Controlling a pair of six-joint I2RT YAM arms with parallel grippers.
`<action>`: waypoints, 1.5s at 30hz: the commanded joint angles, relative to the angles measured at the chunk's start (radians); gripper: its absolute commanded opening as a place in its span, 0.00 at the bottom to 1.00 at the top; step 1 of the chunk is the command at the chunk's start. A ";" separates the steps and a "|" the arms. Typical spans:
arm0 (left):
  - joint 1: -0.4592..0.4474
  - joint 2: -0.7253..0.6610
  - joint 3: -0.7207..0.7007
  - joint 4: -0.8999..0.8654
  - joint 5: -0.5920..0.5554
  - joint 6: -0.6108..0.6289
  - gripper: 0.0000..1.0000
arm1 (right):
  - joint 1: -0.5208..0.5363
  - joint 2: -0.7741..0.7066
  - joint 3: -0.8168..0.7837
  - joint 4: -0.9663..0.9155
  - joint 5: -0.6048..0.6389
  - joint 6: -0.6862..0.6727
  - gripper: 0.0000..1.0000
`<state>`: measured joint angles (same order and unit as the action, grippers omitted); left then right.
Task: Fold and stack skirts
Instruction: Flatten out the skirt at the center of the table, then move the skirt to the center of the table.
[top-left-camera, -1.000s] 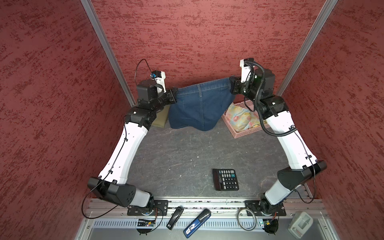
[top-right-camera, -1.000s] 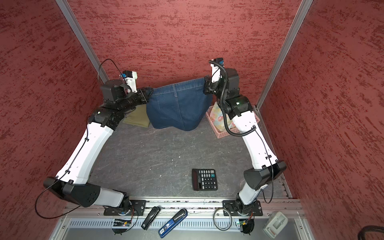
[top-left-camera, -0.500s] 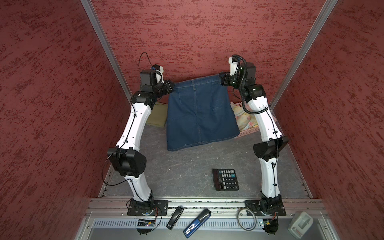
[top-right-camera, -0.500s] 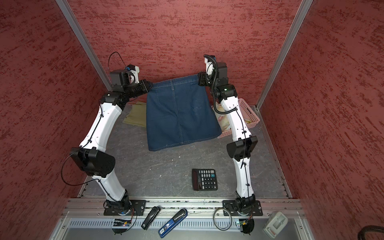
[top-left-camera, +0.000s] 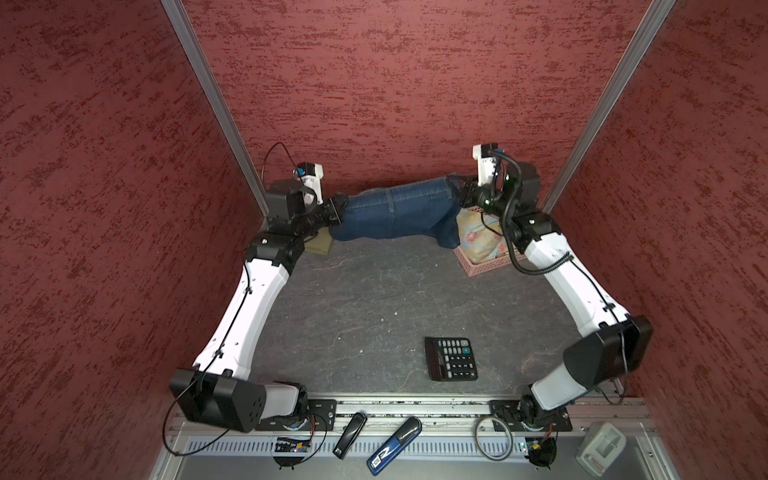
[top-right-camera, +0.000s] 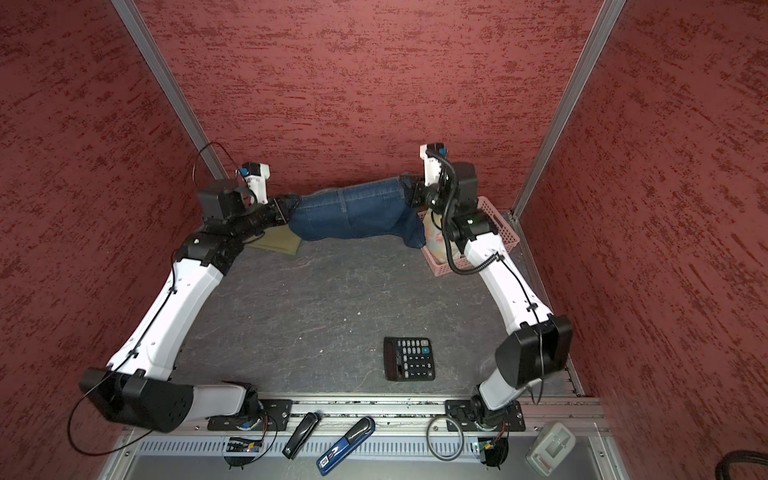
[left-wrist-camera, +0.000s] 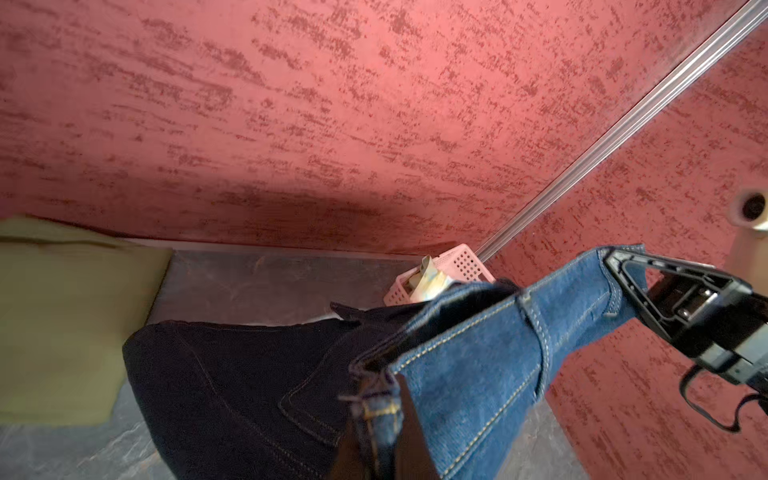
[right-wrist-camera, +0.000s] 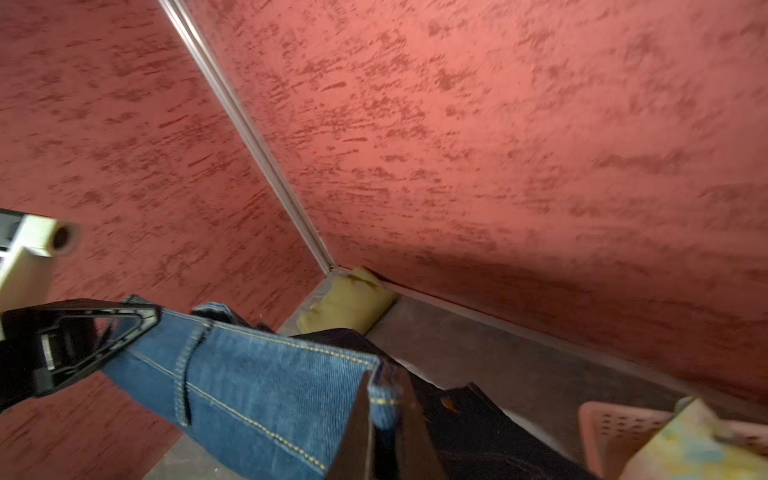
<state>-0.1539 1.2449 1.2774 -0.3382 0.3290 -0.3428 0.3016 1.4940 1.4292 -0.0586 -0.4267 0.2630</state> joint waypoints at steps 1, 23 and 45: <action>0.001 -0.093 -0.299 0.152 -0.093 -0.005 0.00 | 0.047 -0.124 -0.331 0.323 0.004 -0.014 0.00; -0.036 -0.249 -0.361 -0.066 -0.419 -0.157 0.99 | 0.109 -0.108 -0.452 0.052 0.124 -0.010 0.88; 0.061 0.396 -0.278 -0.197 -0.411 -0.278 0.85 | 0.143 0.174 -0.338 -0.105 0.173 0.072 0.82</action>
<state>-0.1211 1.6382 1.0008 -0.5804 -0.0692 -0.6159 0.4374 1.6852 1.0855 -0.1730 -0.2649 0.3260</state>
